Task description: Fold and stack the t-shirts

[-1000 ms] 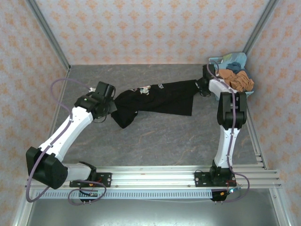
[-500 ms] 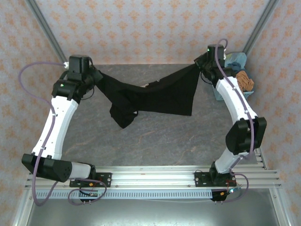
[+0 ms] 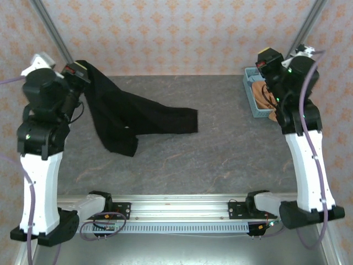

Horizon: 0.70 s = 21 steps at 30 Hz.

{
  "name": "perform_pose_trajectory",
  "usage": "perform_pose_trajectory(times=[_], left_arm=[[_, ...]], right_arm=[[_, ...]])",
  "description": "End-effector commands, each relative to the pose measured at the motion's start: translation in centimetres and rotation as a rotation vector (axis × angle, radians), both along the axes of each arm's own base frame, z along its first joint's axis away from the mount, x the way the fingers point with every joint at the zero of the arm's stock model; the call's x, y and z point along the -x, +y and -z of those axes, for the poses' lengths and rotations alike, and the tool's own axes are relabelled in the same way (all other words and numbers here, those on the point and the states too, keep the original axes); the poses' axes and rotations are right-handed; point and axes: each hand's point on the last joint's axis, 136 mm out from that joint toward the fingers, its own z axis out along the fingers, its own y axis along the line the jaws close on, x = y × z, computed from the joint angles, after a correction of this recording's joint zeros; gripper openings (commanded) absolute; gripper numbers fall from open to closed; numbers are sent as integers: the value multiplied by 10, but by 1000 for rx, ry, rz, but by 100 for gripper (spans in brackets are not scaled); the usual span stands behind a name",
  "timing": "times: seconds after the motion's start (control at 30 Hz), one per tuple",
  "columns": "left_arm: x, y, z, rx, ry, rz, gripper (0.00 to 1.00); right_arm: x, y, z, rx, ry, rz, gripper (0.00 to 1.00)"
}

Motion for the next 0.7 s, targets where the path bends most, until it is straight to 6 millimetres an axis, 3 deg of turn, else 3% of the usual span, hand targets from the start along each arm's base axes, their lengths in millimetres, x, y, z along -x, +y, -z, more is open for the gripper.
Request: perform_pose_trajectory(times=[0.0,0.07,0.17,0.27,0.4,0.5,0.67], left_arm=[[-10,-12,-1,26,-16,69,0],[-21,-21,30,75,62,109,0],[-31,-35,75,132,166,169,0],[-29,-38,98,151,215,180,0],[-32,-48,97,162,232,235,0],[-47,-62,88,174,246,298,0],[-62,-67,81,153,267,300,0]], right_arm=[[-18,27,84,-53,232,-99,0],[-20,47,138,-88,360,-147,2],[-9,83,204,-126,490,-221,14],[-3,134,270,-135,649,-323,29],[10,200,333,-113,778,-444,41],[11,238,364,-112,834,-515,53],[1,301,401,-143,911,-618,56]])
